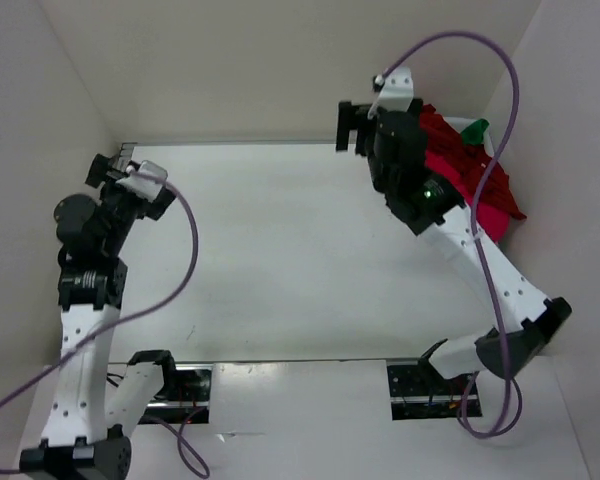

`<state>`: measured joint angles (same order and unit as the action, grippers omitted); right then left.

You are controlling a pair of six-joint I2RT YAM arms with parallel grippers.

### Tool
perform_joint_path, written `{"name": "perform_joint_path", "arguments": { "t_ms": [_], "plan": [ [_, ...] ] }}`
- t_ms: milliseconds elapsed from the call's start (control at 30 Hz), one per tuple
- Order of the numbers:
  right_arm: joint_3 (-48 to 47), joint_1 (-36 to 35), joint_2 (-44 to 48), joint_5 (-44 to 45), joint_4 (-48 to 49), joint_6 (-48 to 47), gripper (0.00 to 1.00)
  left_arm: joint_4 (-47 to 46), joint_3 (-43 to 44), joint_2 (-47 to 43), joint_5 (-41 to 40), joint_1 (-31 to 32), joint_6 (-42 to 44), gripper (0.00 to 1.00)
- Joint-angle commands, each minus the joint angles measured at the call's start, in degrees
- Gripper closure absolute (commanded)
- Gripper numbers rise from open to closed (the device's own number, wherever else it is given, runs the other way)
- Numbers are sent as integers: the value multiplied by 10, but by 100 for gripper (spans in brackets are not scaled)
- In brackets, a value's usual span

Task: Fold and stack the t-shirts
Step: Grab crumpled tshirt from bin with the right arm

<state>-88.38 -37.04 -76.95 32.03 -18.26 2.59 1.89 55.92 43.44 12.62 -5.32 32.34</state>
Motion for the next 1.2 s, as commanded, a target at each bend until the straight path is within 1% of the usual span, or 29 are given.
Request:
{"name": "perform_joint_path", "arguments": {
  "t_ms": [0,33,67,100,133,167,200,233,267,300,333,433,533,600,667,767,867,933,1067,1167],
  "plan": [
    [-100,72,-117,101,64,-126,1,114,41,106,-18,7,-58,0],
    [-173,92,-149,92,42,-121,1,132,55,131,11,13,-68,0],
    [-214,112,-213,92,-15,-106,1,172,72,180,29,13,-78,0],
    [-253,155,-244,74,-47,-88,1,194,88,206,51,13,-84,0],
    [-322,175,-273,67,-78,-65,1,211,120,232,87,13,-101,0],
    [-346,192,-315,67,-117,-58,2,243,134,283,100,13,-108,0],
    [-346,222,-315,73,-117,-48,4,256,148,308,110,13,-117,0],
    [-346,236,-323,73,-117,-35,4,269,179,332,133,13,-124,0],
    [-351,252,-328,73,-140,5,5,293,193,376,151,3,-137,0],
    [-351,285,-328,59,-150,26,7,307,209,398,171,3,-137,0],
    [-339,301,-328,50,-150,42,9,318,237,419,185,-4,-144,0],
    [-279,343,-316,44,-156,56,9,362,284,532,221,-4,-144,0],
    [-211,374,-291,31,-145,56,9,381,358,601,239,1,-149,0],
    [-188,394,-291,36,-151,71,9,374,365,616,231,10,-149,0],
    [-188,426,-286,37,-160,92,9,364,371,627,187,27,-142,0],
    [-182,445,-293,42,-167,102,9,348,355,633,145,36,-135,0],
    [-162,452,-298,48,-167,102,9,341,339,627,145,36,-141,0],
    [-151,457,-304,48,-167,102,9,341,333,627,162,36,-147,0],
    [-109,468,-298,70,-173,123,9,341,322,627,162,36,-152,0],
    [-86,487,-292,40,-168,134,10,341,317,627,162,36,-157,0]
  ]
}}
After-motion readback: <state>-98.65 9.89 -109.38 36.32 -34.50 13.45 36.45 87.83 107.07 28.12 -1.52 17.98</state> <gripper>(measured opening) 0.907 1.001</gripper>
